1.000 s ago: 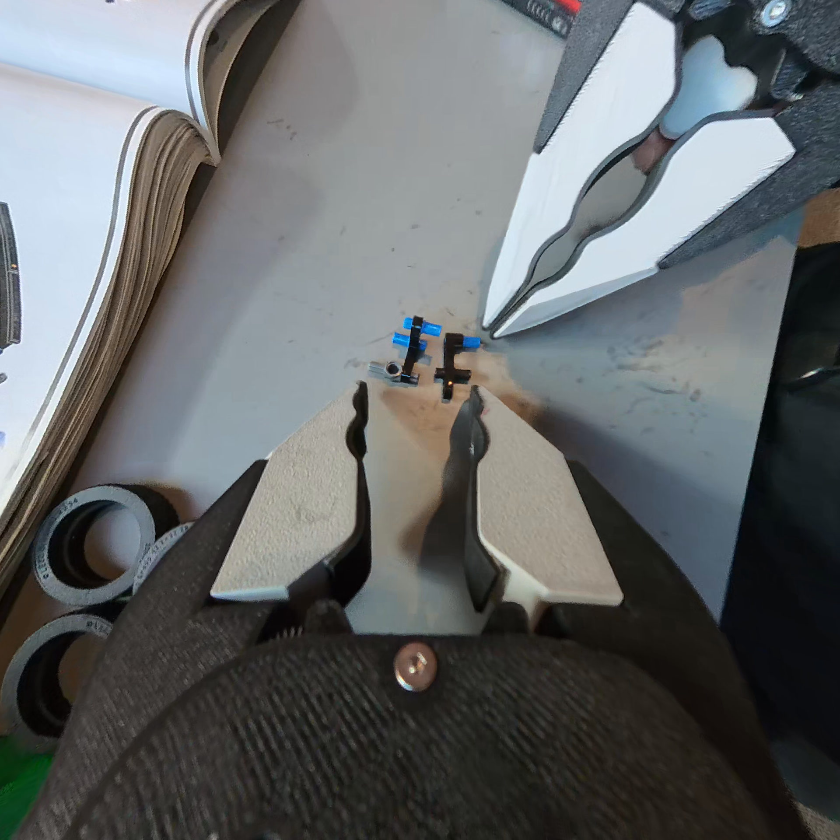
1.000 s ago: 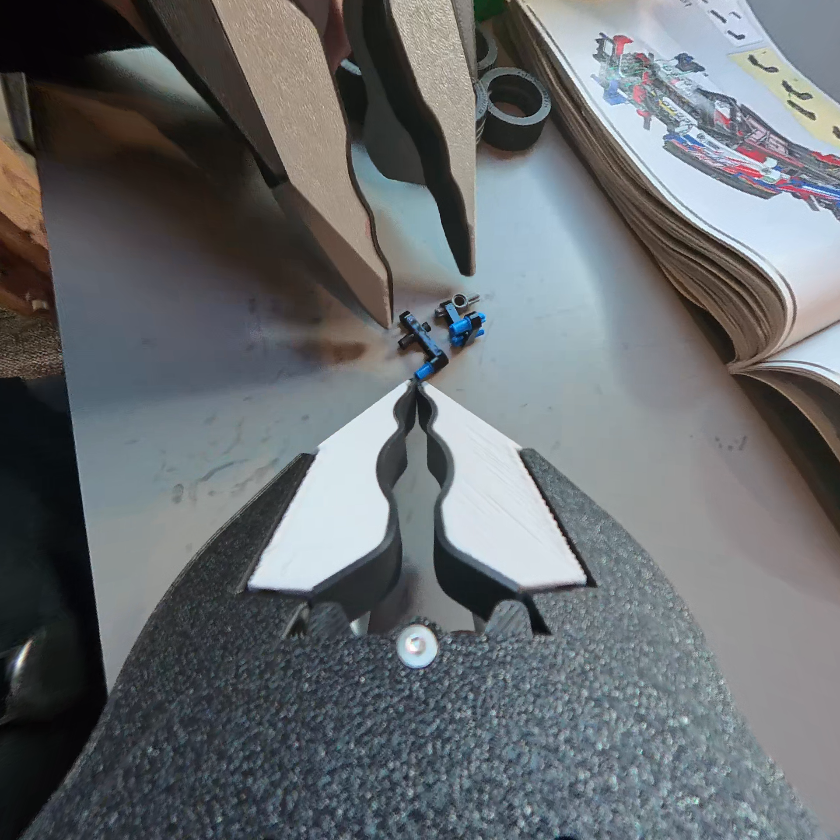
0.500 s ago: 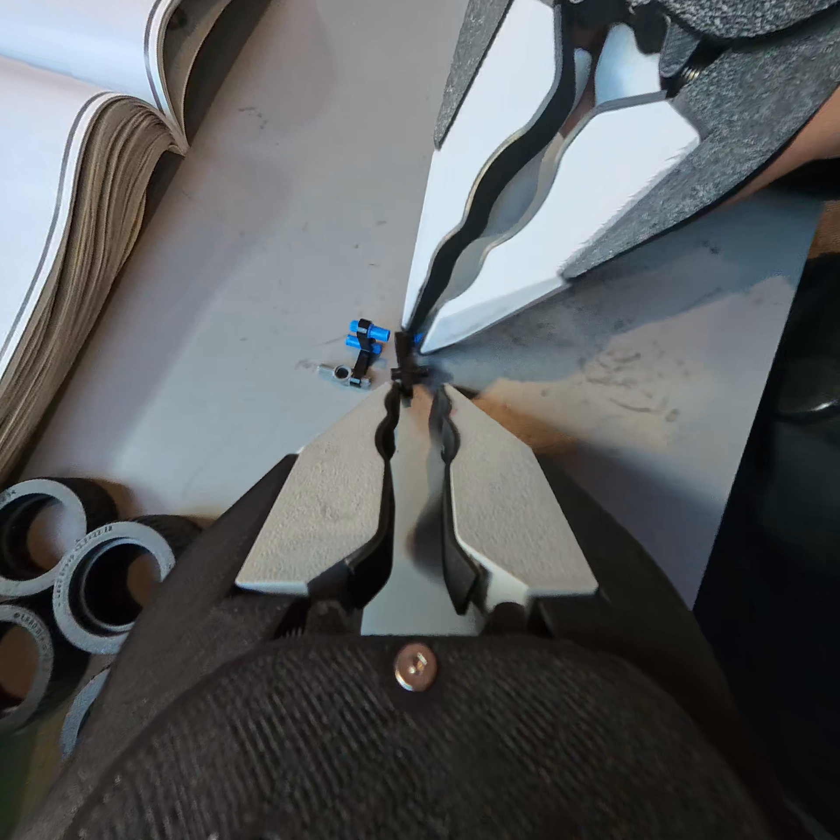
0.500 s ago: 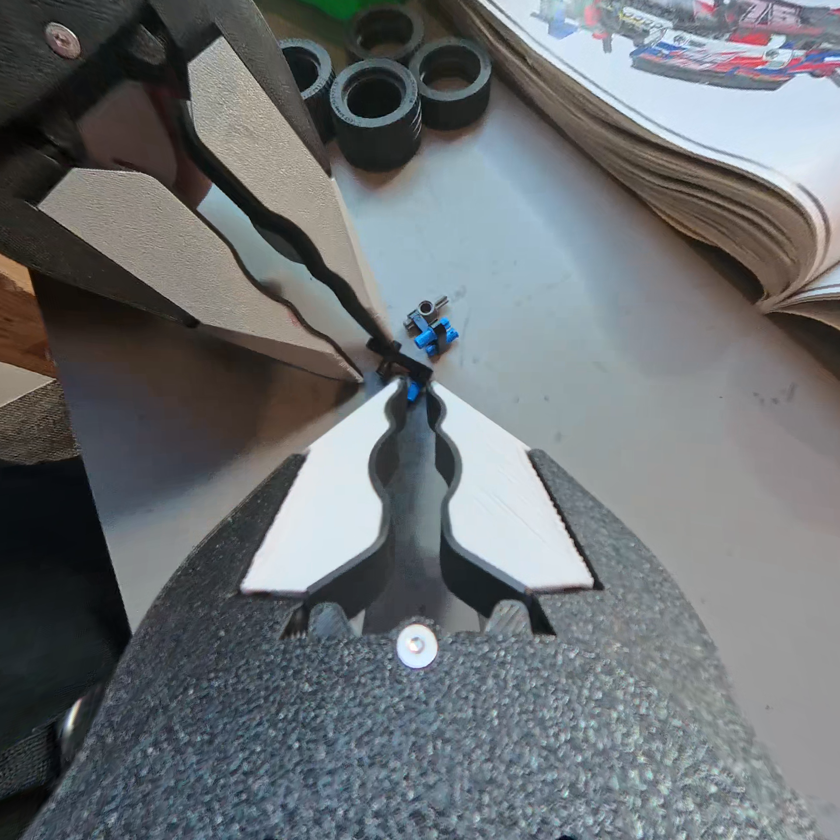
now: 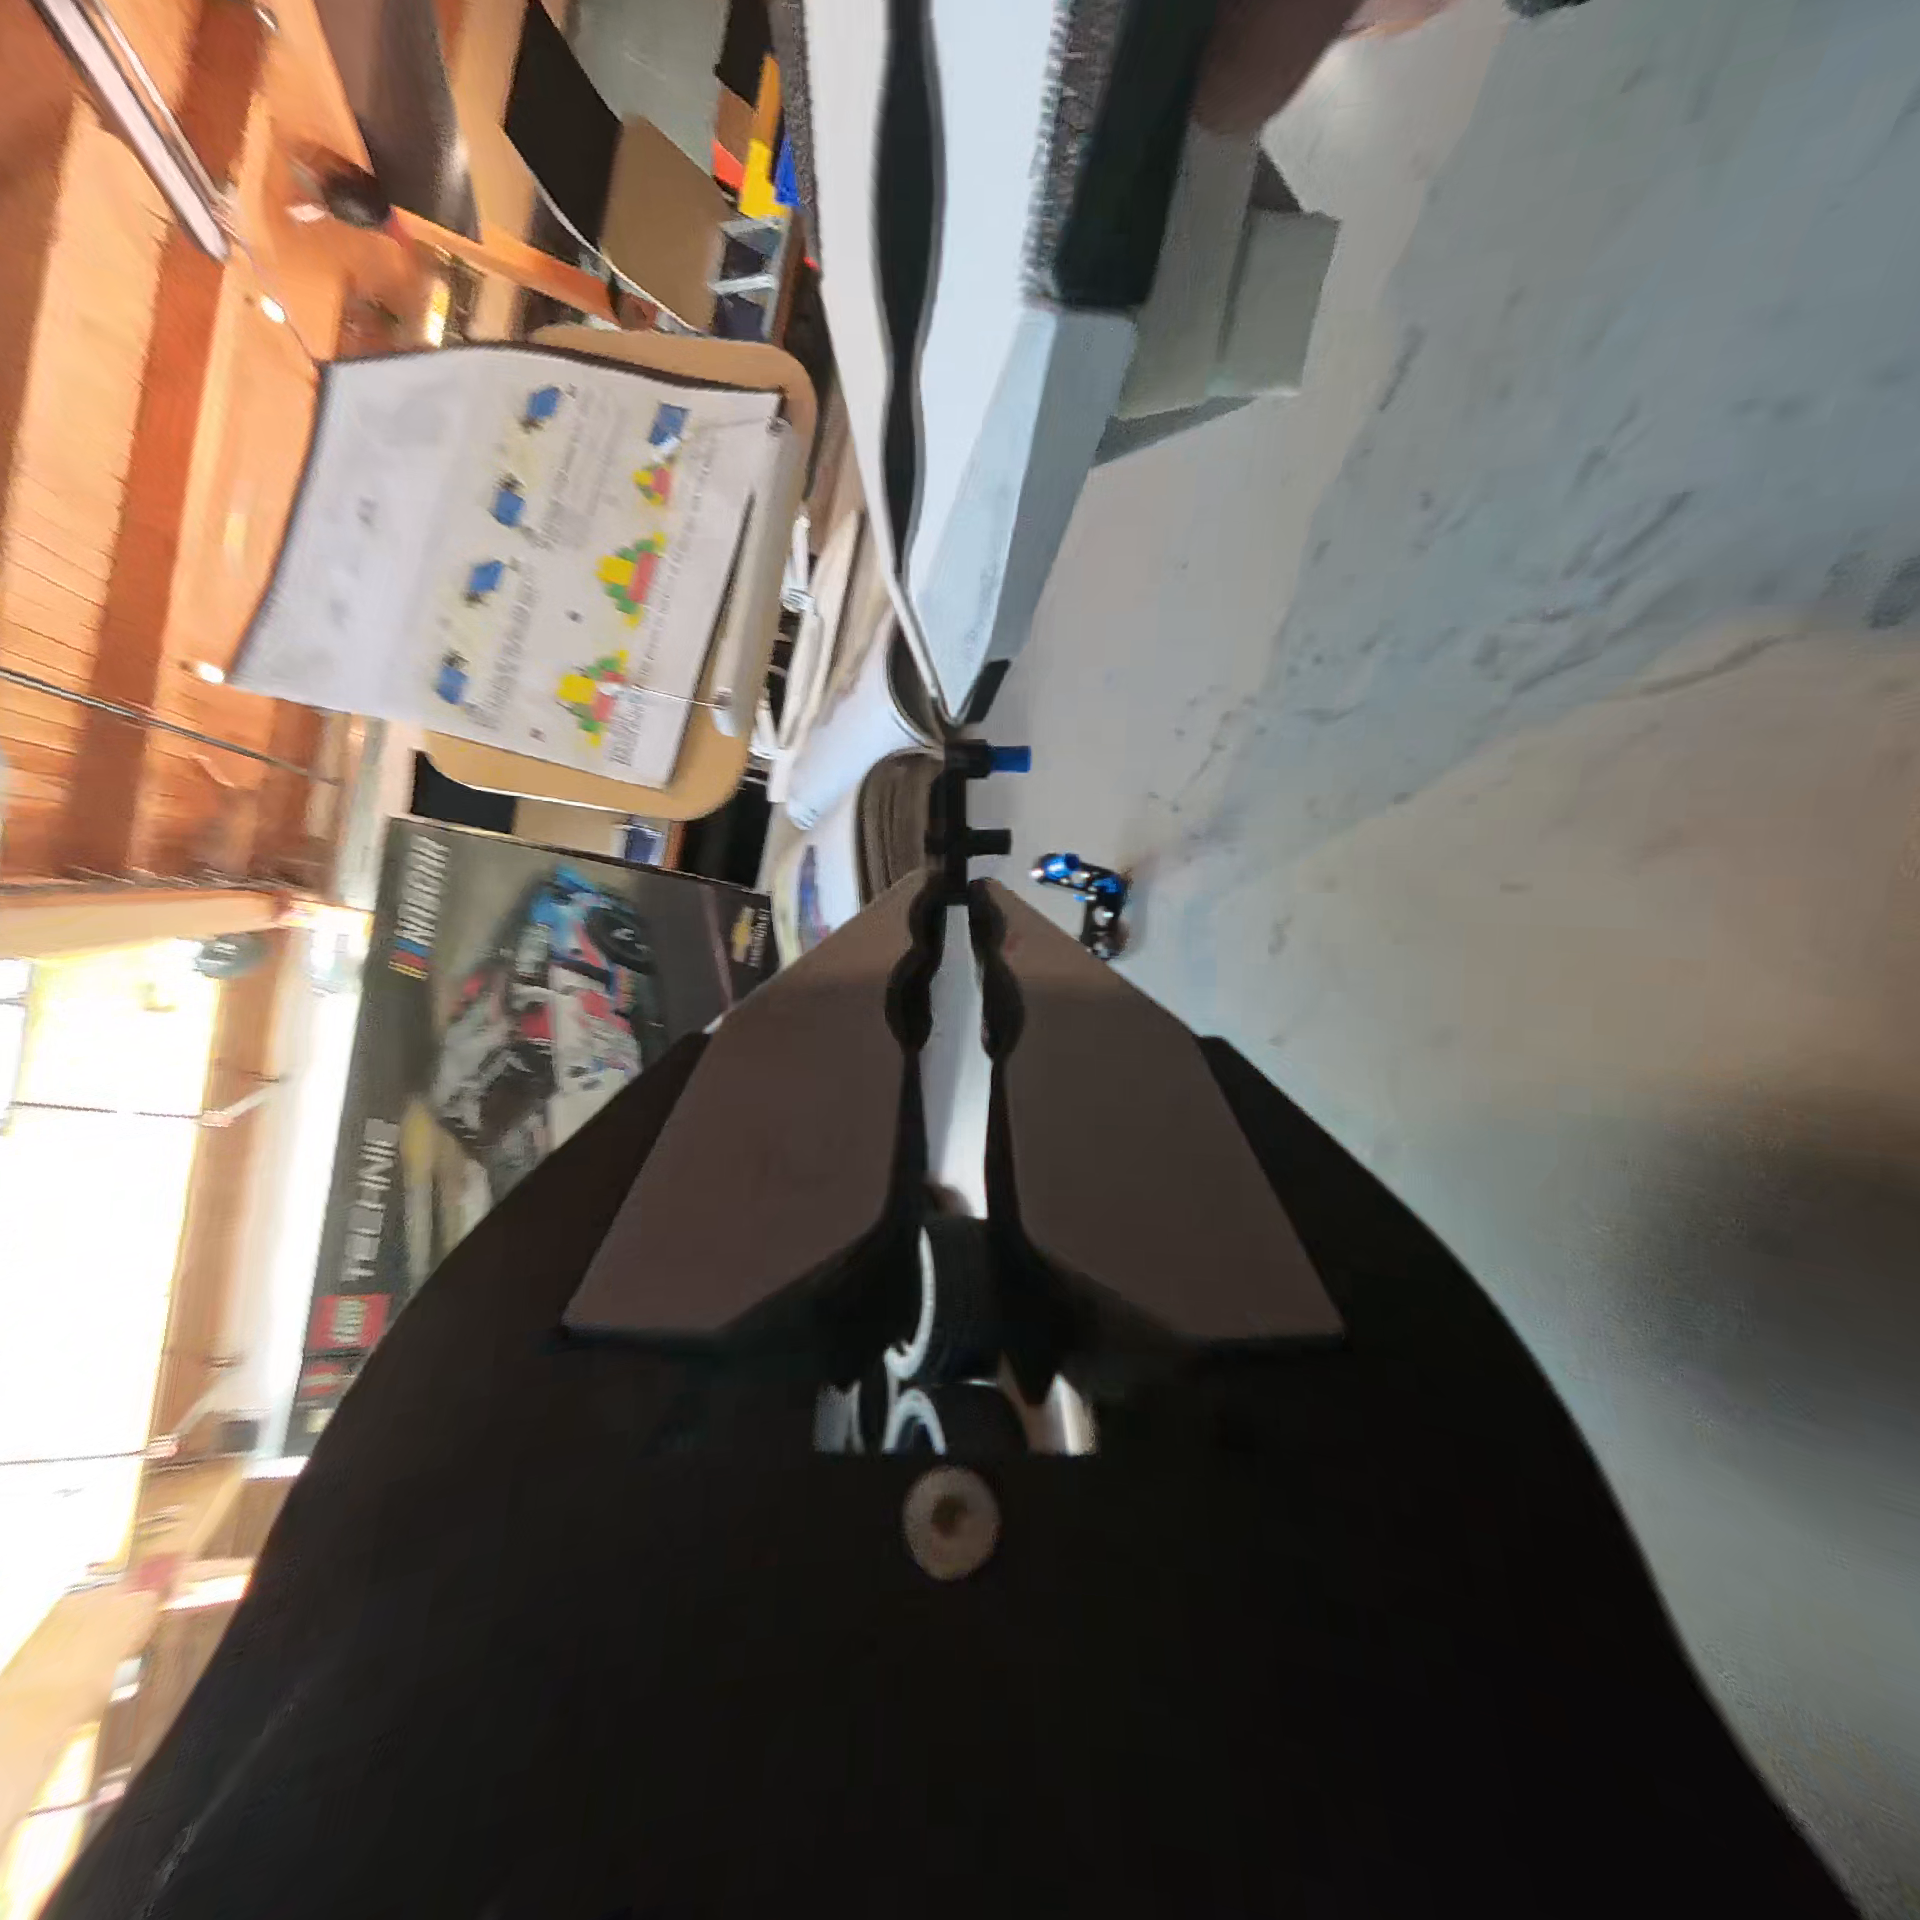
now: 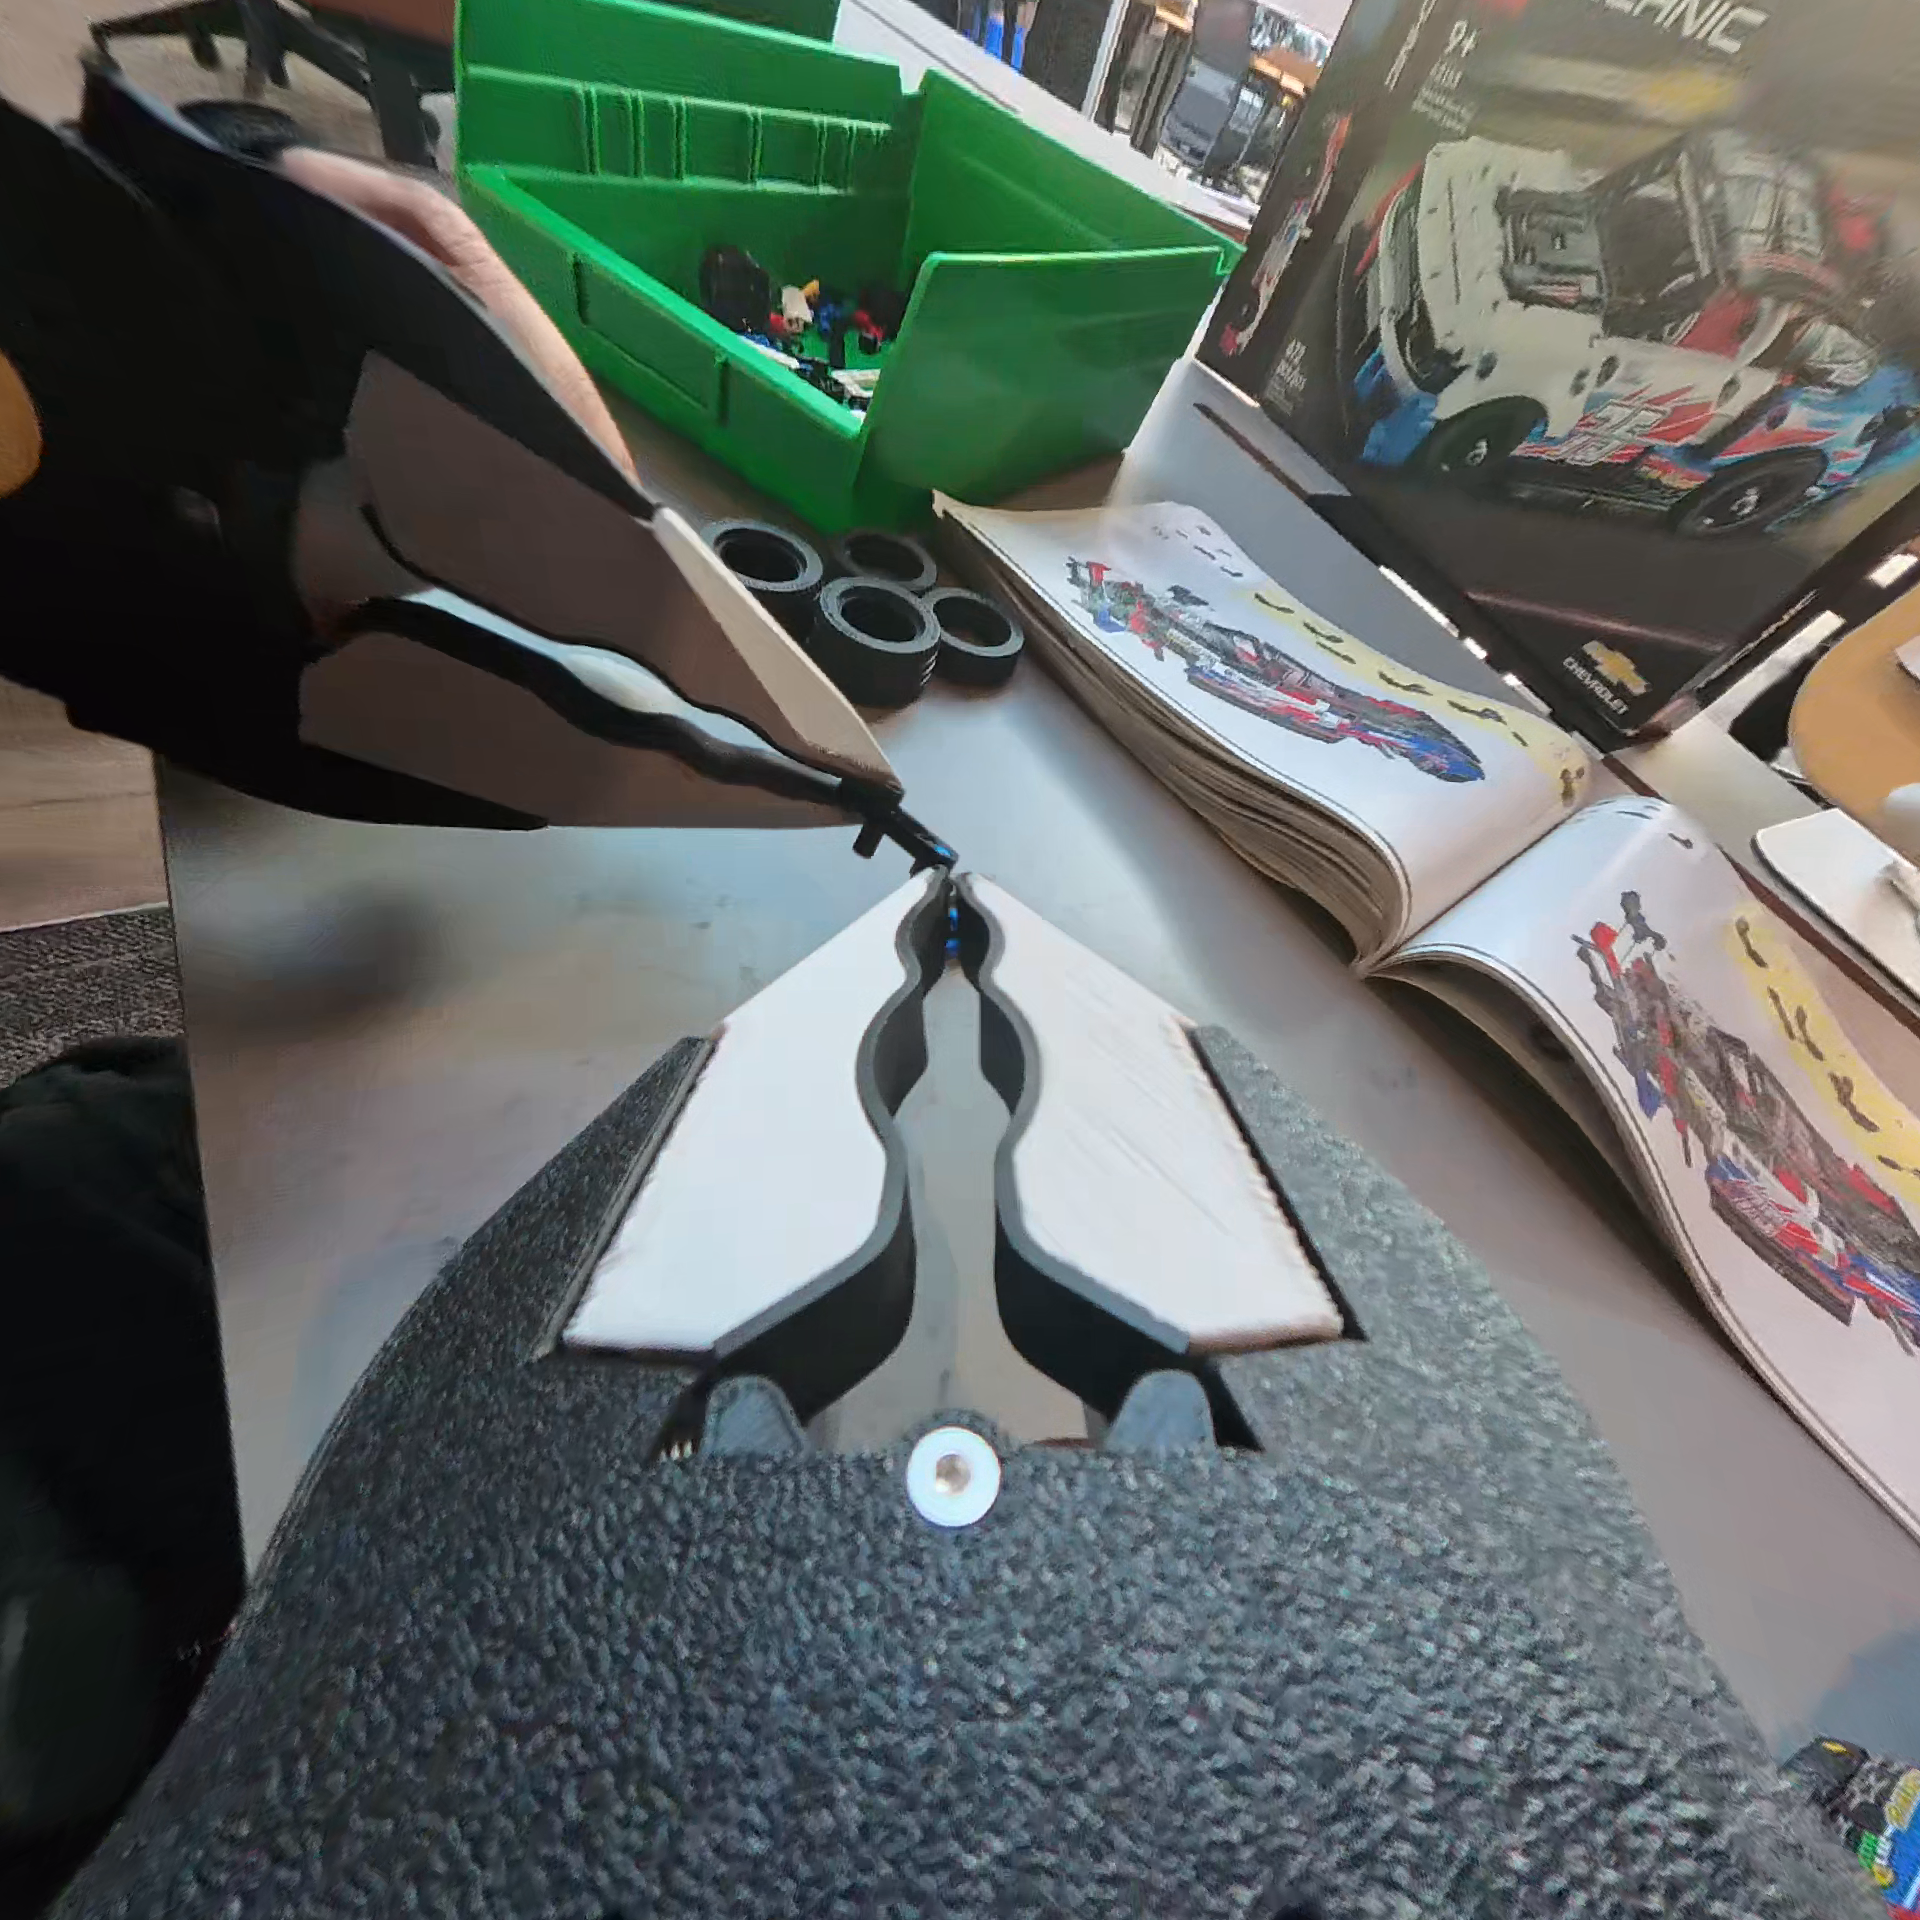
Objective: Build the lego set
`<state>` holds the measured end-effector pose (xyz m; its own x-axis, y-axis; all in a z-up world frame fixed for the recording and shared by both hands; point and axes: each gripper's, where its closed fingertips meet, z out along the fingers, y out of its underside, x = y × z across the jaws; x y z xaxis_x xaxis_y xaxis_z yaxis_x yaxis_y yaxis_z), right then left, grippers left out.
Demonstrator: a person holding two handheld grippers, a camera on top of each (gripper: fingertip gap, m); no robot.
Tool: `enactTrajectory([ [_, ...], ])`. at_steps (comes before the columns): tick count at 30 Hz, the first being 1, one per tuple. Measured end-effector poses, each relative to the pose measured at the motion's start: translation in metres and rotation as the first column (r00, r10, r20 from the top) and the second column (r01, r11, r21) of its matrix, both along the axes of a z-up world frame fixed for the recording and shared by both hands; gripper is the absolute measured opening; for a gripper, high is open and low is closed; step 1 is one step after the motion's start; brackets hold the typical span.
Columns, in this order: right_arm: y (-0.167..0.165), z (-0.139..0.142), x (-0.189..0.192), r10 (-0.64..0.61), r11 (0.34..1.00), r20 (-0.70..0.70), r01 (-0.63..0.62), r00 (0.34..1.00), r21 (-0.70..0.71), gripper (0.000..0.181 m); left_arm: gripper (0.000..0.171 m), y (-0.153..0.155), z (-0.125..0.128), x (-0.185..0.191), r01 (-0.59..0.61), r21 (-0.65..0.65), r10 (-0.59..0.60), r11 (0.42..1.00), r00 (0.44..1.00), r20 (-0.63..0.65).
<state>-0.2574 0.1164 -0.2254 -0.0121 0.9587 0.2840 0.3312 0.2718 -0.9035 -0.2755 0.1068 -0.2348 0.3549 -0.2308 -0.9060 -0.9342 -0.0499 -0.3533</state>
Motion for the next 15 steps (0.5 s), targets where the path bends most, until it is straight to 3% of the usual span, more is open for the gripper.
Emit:
enactTrajectory([
  [5, -0.004, 0.0, 0.0, 0.04, 0.999, 0.005, -0.04, 0.999, -0.036, 0.013, 0.0, 0.0, 0.012, -0.004, -0.01, 0.089, 0.016, 0.996, 0.998, -0.064],
  [15, -0.006, 0.001, -0.001, 0.059, 0.998, -0.002, -0.06, 0.998, -0.017, 0.014, 0.0, -0.001, 0.018, 0.003, 0.02, 0.16, 0.007, 0.987, 0.986, -0.166],
])
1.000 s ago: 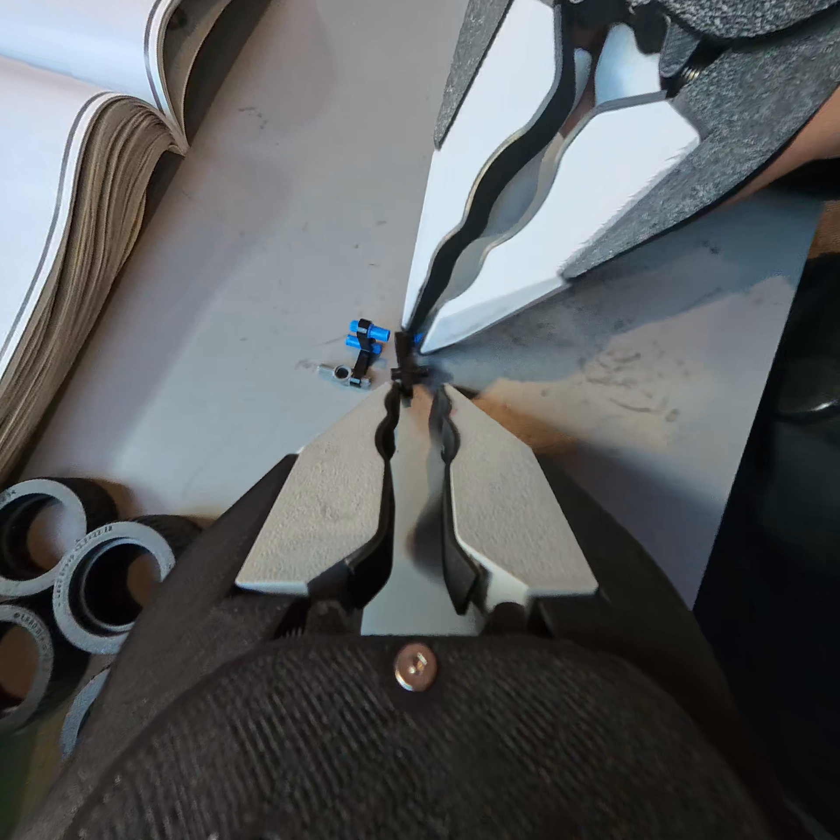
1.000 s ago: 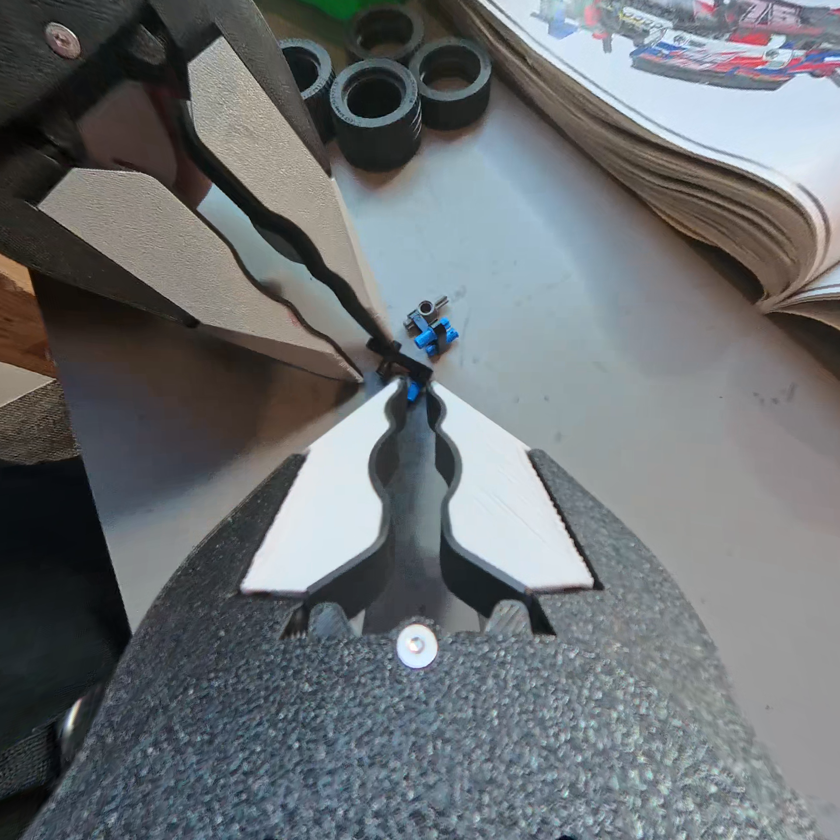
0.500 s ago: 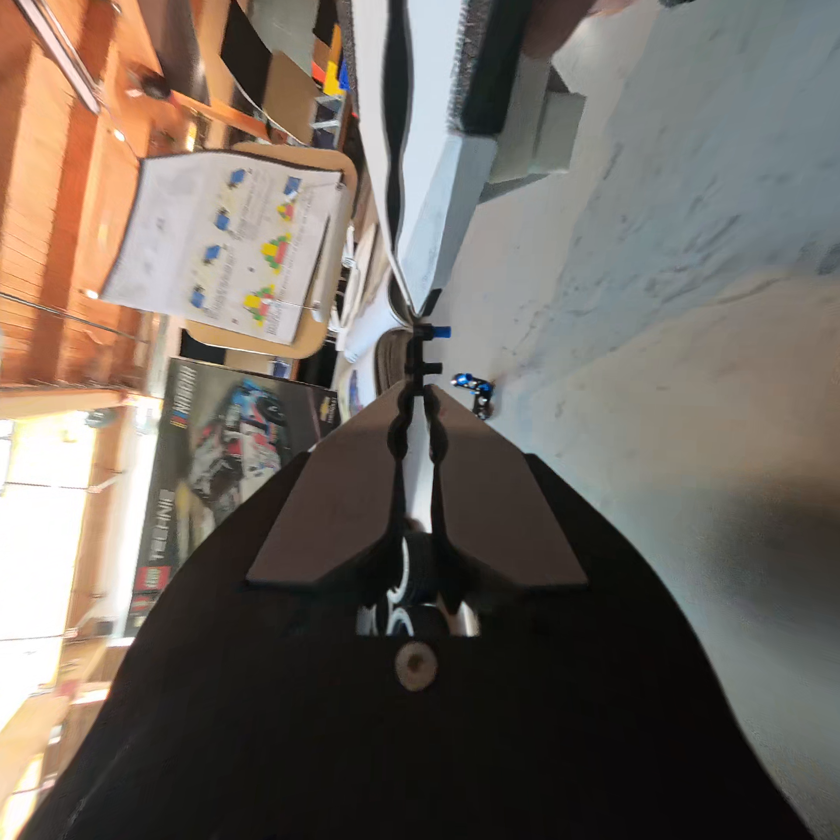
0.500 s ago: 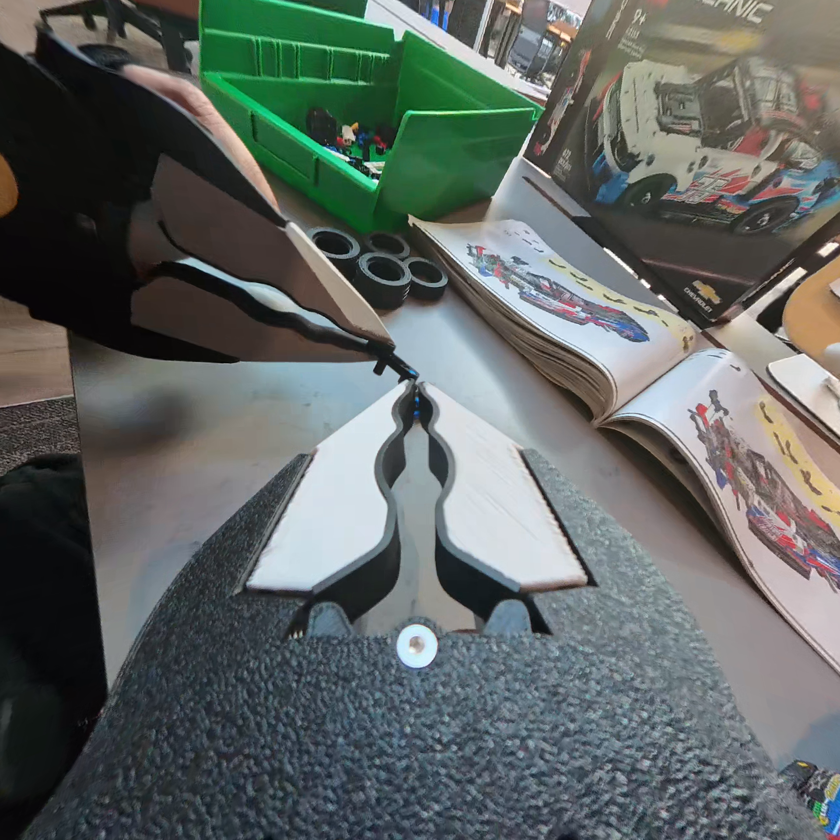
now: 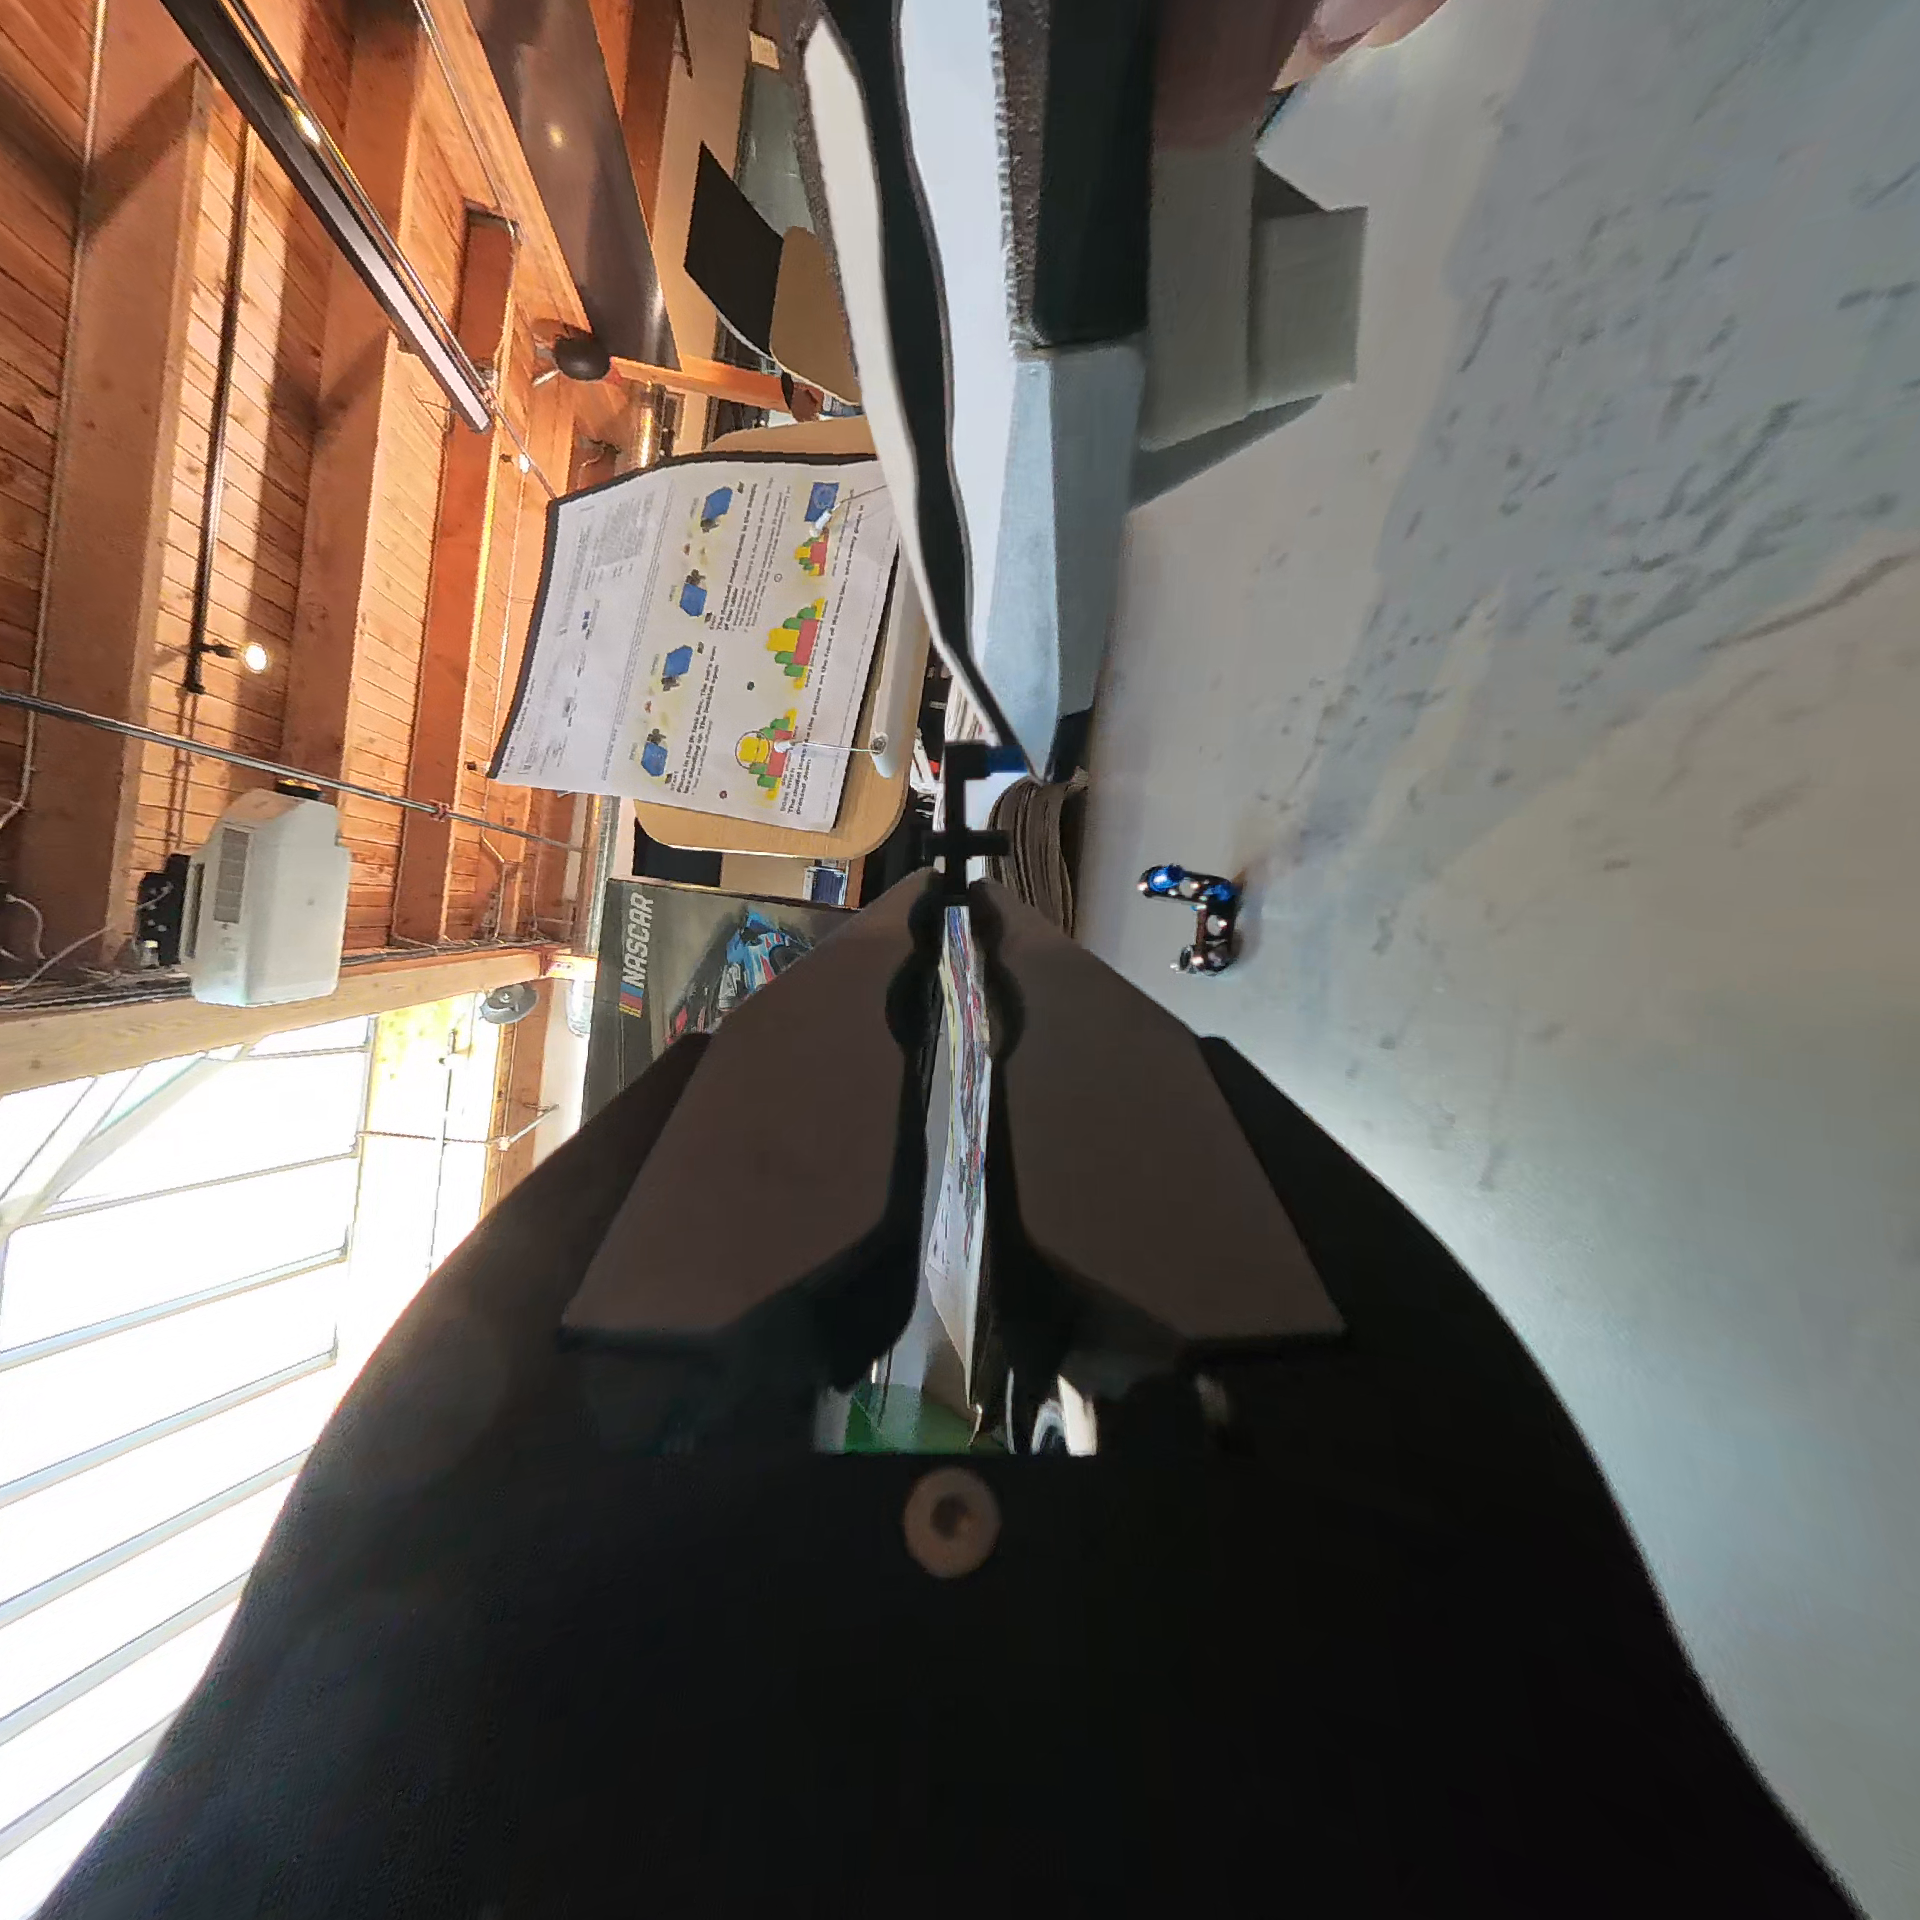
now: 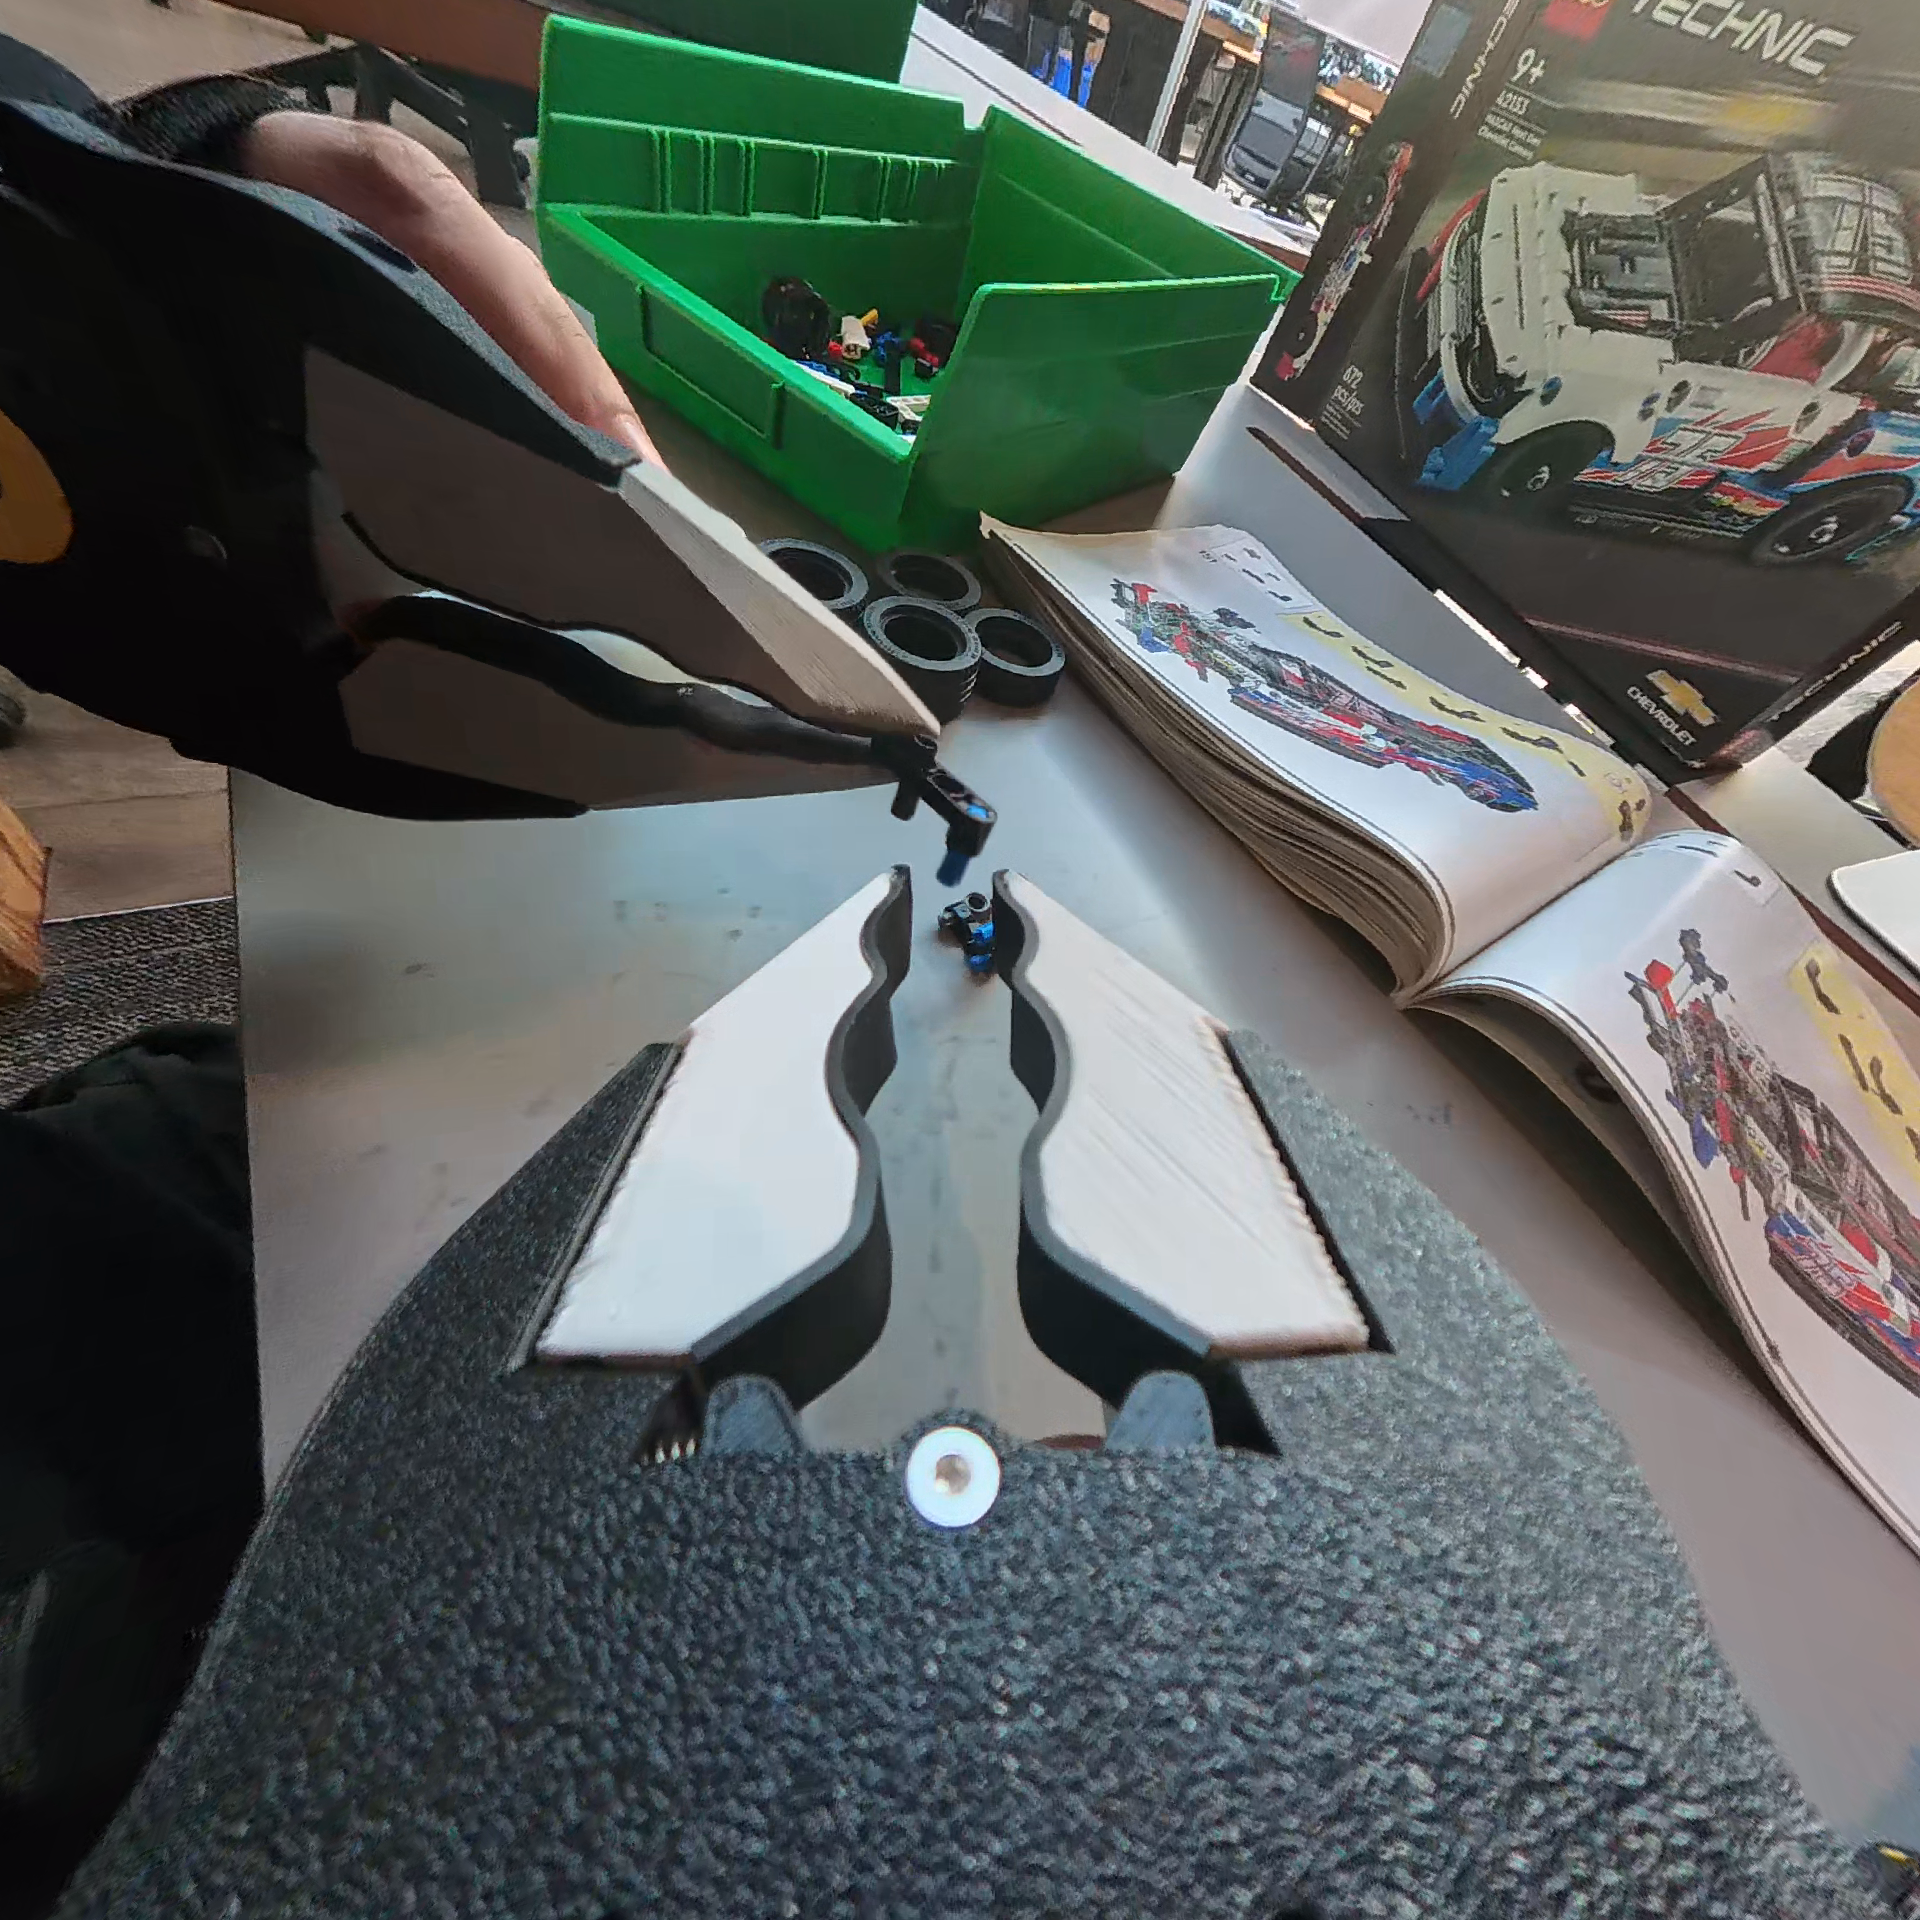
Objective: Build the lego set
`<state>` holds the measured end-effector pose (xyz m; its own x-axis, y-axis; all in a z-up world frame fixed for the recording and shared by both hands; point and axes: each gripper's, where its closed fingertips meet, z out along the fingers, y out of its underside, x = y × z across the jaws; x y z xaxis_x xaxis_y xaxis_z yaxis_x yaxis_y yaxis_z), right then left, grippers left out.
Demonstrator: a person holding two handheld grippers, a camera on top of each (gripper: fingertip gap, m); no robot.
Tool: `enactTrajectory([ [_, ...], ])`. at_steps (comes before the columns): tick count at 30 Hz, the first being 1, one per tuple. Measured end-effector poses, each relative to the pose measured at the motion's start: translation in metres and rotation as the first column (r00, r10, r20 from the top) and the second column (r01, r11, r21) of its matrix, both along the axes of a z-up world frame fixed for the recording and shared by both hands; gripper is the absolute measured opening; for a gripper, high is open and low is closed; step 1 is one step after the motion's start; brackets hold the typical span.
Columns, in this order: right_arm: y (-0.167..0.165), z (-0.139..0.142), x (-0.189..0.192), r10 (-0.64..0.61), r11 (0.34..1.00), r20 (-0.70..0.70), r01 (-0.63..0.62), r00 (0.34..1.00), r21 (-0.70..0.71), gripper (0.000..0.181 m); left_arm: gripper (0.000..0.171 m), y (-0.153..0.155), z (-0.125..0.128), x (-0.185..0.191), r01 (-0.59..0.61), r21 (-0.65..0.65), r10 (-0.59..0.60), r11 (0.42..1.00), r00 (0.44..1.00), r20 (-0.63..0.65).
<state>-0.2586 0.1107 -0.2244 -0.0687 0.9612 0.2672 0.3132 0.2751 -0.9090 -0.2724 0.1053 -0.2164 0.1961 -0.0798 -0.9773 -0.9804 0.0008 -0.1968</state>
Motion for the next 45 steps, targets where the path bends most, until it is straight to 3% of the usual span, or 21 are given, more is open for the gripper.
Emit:
enactTrajectory([
  [7, -0.002, -0.002, 0.002, 0.008, 1.0, 0.006, -0.008, 1.0, 0.011, 0.015, 0.0, 0.0, -0.008, 0.007, 0.018, -0.042, -0.018, 0.999, 1.0, 0.013],
  [12, -0.003, -0.015, 0.003, 0.017, 0.999, 0.091, -0.02, 0.996, 0.025, 0.015, 0.001, -0.002, -0.026, 0.011, 0.06, -0.177, -0.029, 0.982, 0.984, 0.173],
  [15, -0.002, -0.031, 0.003, 0.022, 0.999, 0.19, -0.028, 0.981, 0.027, 0.015, 0.001, -0.003, -0.047, 0.013, 0.118, -0.338, -0.01, 0.934, 0.953, 0.304],
  [19, 0.005, -0.052, 0.003, 0.011, 1.0, 0.324, -0.003, 0.946, -0.026, 0.017, 0.001, -0.002, -0.07, 0.007, 0.162, -0.549, 0.136, 0.82, 0.877, 0.461],
  [22, 0.007, -0.059, 0.003, 0.023, 0.996, 0.372, 0.009, 0.928, -0.084, 0.017, 0.001, 0.002, -0.07, 0.001, 0.196, -0.599, 0.202, 0.776, 0.822, 0.532],
  [32, 0.006, -0.064, 0.002, 0.089, 0.978, 0.405, -0.002, 0.91, -0.21, 0.016, 0.002, 0.007, -0.07, -0.011, 0.19, -0.583, 0.176, 0.79, 0.841, 0.512],
  [39, 0.004, -0.063, 0.002, 0.103, 0.979, 0.395, -0.023, 0.913, -0.202, 0.011, 0.019, 0.005, -0.067, -0.009, 0.27, -0.602, 0.18, 0.752, 0.794, 0.58],
  [41, 0.005, -0.06, 0.002, 0.094, 0.981, 0.377, -0.021, 0.921, -0.193, 0.011, 0.027, 0.004, -0.065, -0.013, 0.262, -0.595, 0.199, 0.76, 0.778, 0.596],
  [45, 0.005, -0.047, 0.002, 0.063, 0.994, 0.289, -0.034, 0.955, -0.105, 0.01, 0.027, -0.001, -0.059, -0.023, 0.195, -0.548, 0.216, 0.814, 0.774, 0.595],
])
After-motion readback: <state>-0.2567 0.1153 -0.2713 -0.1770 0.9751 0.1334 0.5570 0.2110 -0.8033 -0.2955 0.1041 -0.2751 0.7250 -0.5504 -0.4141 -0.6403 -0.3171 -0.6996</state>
